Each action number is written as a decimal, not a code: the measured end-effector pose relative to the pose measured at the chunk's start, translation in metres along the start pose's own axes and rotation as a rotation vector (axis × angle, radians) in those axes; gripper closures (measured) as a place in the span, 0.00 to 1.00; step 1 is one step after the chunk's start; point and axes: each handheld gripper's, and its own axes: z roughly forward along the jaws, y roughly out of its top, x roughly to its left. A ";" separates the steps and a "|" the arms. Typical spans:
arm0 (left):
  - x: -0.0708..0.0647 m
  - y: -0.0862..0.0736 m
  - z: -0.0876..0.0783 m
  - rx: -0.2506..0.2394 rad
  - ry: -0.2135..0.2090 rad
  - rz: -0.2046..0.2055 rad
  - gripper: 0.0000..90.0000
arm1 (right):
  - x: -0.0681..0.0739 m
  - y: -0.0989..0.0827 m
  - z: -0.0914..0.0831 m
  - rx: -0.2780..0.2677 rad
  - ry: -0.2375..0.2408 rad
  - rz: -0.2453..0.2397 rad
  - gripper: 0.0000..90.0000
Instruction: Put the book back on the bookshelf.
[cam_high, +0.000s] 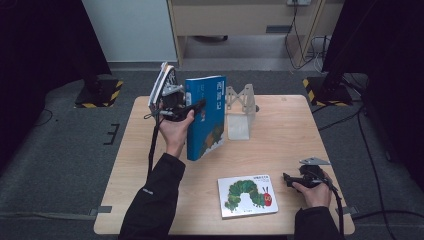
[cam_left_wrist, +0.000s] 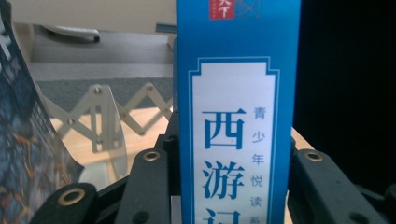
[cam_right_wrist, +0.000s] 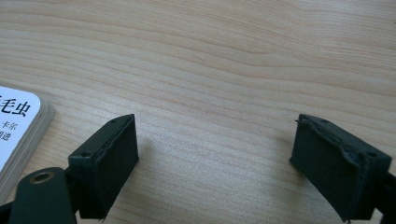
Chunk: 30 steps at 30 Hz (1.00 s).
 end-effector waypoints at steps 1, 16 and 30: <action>0.001 0.001 0.003 -0.003 0.008 0.003 0.68 | 0.000 0.000 0.000 0.000 0.001 -0.001 0.15; 0.010 0.005 0.048 -0.006 0.076 -0.020 0.68 | 0.002 -0.003 0.003 -0.021 0.001 -0.014 0.08; 0.014 -0.004 0.081 0.007 0.122 0.006 0.68 | 0.001 -0.005 0.005 -0.042 -0.004 -0.018 0.05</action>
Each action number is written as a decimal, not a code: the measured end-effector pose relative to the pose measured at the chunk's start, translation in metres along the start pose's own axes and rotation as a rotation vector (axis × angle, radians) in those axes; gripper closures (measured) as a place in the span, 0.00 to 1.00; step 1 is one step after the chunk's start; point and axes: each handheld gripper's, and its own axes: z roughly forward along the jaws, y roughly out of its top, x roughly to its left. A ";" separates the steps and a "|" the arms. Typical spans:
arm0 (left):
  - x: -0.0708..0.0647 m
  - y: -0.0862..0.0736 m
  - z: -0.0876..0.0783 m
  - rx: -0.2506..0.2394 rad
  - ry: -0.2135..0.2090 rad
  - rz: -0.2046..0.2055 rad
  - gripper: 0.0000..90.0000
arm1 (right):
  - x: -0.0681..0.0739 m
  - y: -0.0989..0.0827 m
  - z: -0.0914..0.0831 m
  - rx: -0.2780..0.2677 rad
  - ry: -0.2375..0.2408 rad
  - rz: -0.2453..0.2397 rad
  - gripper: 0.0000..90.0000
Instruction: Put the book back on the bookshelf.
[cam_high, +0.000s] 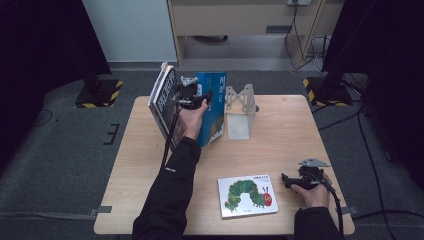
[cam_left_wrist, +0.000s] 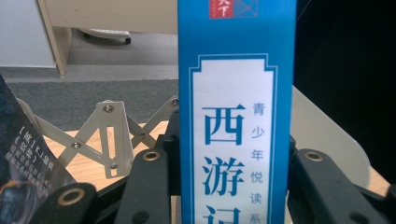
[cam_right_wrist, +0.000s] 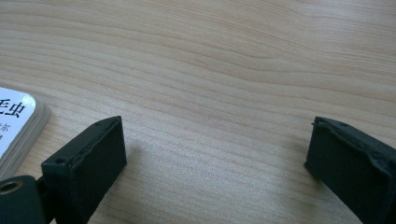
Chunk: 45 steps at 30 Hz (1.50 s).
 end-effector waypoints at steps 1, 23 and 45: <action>0.000 0.000 0.002 -0.007 0.006 -0.005 0.68 | 0.000 0.000 0.000 0.000 0.000 0.000 0.05; -0.008 -0.014 -0.002 -0.045 0.018 0.066 0.68 | 0.000 0.000 0.000 0.004 -0.001 -0.003 0.05; 0.001 -0.052 -0.055 0.000 0.015 0.122 0.67 | 0.001 0.000 0.000 0.002 -0.005 0.002 0.05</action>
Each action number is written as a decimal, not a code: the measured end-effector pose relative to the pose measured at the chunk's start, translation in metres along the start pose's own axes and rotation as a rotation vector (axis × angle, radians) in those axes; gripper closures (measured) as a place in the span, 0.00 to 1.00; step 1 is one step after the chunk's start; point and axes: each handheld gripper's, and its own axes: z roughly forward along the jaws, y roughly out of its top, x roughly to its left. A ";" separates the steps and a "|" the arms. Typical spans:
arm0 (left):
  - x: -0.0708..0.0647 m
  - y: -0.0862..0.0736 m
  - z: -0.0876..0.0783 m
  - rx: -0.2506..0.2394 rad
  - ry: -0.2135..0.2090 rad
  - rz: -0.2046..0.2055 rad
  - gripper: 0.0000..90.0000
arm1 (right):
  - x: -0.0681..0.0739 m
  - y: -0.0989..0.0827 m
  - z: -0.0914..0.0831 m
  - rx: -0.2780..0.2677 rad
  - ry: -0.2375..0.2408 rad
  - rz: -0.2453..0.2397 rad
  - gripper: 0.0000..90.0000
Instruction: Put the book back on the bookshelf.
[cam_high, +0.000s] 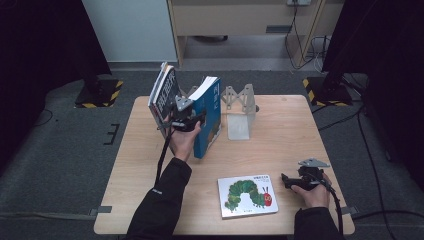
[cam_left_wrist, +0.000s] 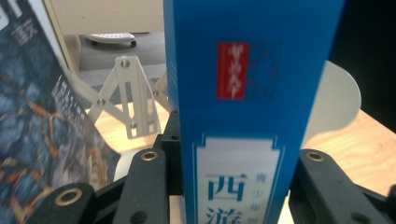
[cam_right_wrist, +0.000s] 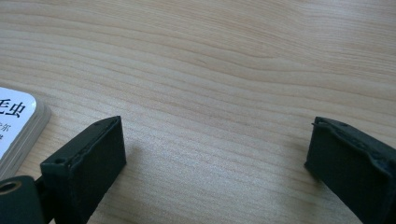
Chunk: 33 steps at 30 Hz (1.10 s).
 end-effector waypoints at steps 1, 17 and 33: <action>0.000 -0.003 -0.003 0.004 -0.008 -0.003 0.67 | 0.000 0.000 0.000 -0.001 -0.001 0.003 0.05; -0.011 -0.028 -0.028 0.006 -0.023 0.035 0.66 | 0.001 0.000 0.000 -0.003 -0.005 0.006 0.05; -0.030 -0.036 -0.025 -0.045 0.029 0.038 0.66 | 0.001 0.000 0.000 0.000 -0.002 0.001 0.04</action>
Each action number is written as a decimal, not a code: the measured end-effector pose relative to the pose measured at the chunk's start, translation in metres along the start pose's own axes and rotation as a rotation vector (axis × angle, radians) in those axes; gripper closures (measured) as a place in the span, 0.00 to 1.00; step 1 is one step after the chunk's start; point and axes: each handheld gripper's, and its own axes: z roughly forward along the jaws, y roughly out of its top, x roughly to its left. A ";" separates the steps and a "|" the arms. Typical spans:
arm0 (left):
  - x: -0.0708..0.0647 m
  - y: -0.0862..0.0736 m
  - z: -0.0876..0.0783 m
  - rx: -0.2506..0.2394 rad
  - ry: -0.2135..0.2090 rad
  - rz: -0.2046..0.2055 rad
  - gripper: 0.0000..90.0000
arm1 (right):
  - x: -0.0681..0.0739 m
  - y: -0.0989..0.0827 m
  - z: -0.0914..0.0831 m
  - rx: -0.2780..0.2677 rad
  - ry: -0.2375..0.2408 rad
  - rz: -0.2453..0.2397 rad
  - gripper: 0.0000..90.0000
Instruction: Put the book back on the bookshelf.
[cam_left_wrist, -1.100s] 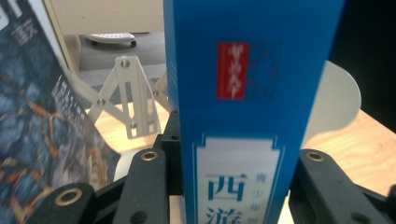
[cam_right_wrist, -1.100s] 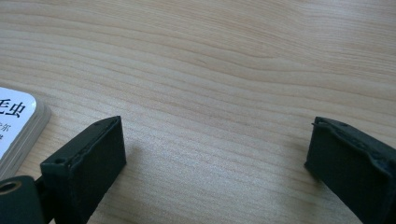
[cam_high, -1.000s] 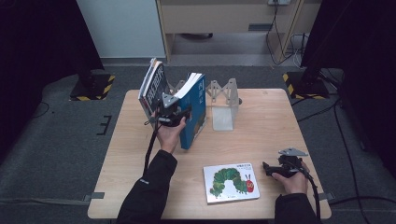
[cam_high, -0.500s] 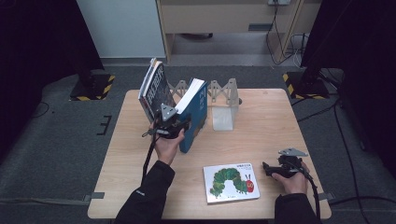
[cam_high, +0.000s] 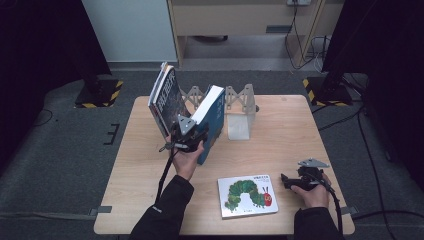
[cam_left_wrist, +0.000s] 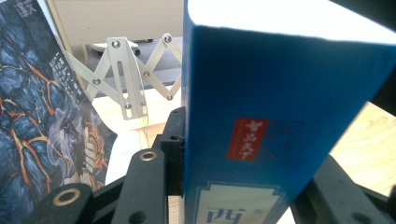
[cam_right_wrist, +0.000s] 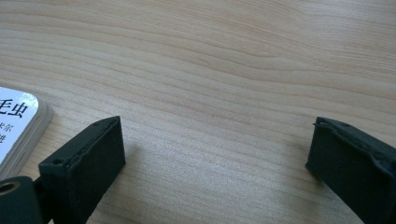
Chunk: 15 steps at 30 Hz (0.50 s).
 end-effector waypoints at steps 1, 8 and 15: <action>0.000 0.000 0.001 -0.003 0.001 -0.002 0.66 | 0.000 0.000 0.000 0.000 0.000 0.000 0.04; -0.003 0.000 0.007 -0.020 0.013 -0.010 0.66 | 0.000 0.000 0.000 0.001 0.000 0.002 0.04; -0.008 0.003 0.019 -0.032 0.050 -0.020 0.66 | 0.000 0.000 0.000 0.002 0.001 0.000 0.04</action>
